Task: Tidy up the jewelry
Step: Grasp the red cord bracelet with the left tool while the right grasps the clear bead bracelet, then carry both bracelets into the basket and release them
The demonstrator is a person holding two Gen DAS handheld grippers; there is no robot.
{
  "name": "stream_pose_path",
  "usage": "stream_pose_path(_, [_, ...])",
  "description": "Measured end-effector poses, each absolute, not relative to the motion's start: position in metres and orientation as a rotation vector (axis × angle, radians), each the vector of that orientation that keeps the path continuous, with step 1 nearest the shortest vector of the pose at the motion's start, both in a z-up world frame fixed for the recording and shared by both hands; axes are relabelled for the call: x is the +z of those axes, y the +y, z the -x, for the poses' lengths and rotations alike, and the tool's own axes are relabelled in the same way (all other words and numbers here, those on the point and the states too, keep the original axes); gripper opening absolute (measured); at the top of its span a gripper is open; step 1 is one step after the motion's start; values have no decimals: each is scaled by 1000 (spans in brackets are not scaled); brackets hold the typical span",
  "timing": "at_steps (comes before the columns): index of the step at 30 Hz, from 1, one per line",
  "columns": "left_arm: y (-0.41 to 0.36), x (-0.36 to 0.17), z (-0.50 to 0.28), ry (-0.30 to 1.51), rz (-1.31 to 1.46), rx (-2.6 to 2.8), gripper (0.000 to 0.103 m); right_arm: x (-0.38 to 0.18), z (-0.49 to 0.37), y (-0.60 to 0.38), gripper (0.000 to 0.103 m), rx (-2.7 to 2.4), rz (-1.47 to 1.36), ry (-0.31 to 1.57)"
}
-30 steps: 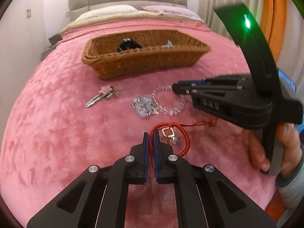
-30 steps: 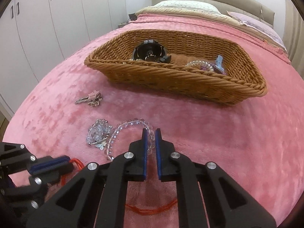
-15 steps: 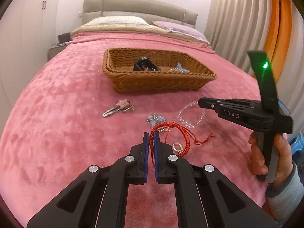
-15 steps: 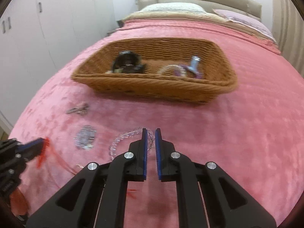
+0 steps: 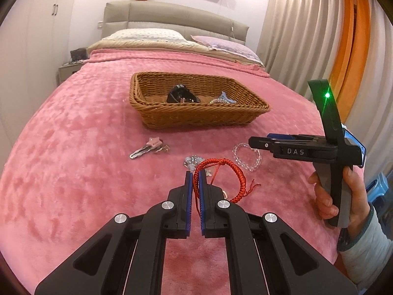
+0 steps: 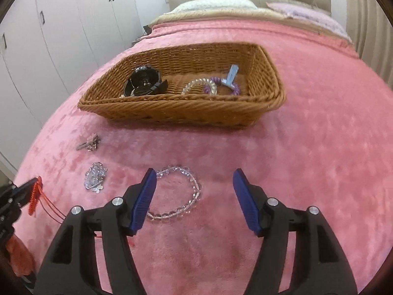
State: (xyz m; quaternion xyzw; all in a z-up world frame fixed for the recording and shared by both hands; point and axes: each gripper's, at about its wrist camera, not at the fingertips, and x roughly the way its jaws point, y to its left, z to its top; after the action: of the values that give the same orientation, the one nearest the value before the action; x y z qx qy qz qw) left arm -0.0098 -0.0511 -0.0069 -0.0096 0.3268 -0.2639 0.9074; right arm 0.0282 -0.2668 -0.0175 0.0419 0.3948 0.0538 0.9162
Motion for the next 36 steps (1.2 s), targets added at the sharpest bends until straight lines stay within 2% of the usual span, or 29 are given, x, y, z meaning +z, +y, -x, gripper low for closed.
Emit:
stream_pose_path(1, [-51,-7,10,675,20,-544,3,-19,-28,-262,59,109,-61,815])
stream_pose_path(2, [-51,-7,10,675,22,-545,3,-22,-29,-258,50,104,-42,821])
stream_pose_path(3, [-51,-7,10,675,23,-545,3,-25,-30,-255,37,99,-30,831])
stream_pose_path(7, [-53,-9,9,681,30,-546,3,-35,-35,-248,25,91,12,868])
stream_pose_path(9, [-54,-11,9,684,24,-542,3,-33,-33,-242,6,124,39,861])
stream_pose_path(16, [-52,-3,11,655,39,-532,3,-6,-15,-245,6,174,9,749])
stream_pose_path(24, [-52,43,0,571,69,-520,3,54,-2,-248,6,213,-55,629])
stream_pose_path(32, [-79,95,-59,484,59,-499,3,116,-36,-259,6,178,-77,495])
stream_pose_path(36, [-93,96,-99,499,71,-495,3,116,-67,-257,6,156,-63,469])
